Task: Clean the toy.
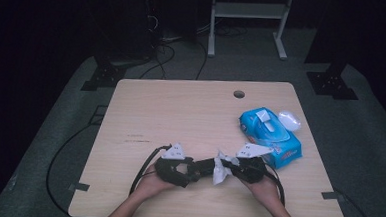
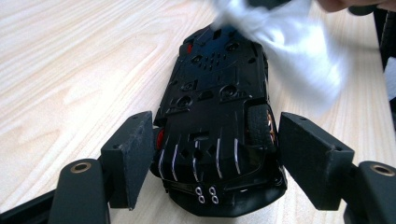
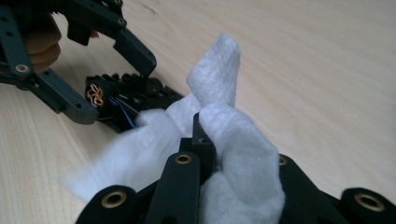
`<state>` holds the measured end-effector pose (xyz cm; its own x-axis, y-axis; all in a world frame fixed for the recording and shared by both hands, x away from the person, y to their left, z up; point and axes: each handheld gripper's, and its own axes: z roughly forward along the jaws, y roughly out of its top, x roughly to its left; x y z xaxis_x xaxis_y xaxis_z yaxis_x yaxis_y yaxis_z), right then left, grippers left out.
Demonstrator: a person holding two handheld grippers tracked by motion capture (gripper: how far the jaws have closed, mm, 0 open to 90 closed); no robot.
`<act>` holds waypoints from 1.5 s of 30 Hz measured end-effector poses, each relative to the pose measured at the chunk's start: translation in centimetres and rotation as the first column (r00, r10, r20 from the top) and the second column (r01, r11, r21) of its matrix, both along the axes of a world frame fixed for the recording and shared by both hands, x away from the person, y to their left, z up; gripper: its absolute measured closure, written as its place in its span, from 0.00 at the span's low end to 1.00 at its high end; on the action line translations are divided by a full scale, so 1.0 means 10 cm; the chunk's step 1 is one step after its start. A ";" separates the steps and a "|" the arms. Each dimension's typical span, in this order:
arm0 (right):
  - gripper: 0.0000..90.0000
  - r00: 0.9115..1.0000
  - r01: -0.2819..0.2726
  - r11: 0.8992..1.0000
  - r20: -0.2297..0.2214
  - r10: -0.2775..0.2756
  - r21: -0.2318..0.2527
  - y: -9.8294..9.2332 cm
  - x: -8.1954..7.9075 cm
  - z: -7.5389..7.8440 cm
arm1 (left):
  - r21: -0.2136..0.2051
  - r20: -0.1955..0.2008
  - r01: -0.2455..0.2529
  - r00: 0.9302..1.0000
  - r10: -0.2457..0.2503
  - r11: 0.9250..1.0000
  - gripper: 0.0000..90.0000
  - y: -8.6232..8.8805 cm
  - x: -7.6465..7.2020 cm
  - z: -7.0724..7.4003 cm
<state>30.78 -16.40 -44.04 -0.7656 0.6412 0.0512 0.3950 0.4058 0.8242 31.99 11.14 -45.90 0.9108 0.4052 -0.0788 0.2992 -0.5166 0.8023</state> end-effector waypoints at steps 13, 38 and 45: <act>0.90 0.999 -0.003 0.997 -0.050 -0.001 -0.075 0.02 -0.03 -0.18 | 0.041 0.023 -0.007 1.000 0.006 0.999 0.22 0.00 -0.01 -0.02; 0.91 0.994 -0.105 0.994 0.010 0.105 -0.032 0.58 -0.07 -0.16 | 0.153 0.045 0.045 0.998 -0.053 0.987 0.25 -0.07 -0.02 -0.17; 0.90 0.984 -0.161 0.984 0.063 0.167 -0.080 0.79 -0.20 -0.17 | 0.143 0.055 0.057 0.996 -0.065 0.988 0.27 -0.07 -0.01 -0.16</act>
<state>28.83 -8.54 -45.73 -0.8607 0.5068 -0.0484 0.2612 0.5213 0.8124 31.89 10.42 -47.53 0.9356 0.3518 0.0299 0.2179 -0.6422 0.7349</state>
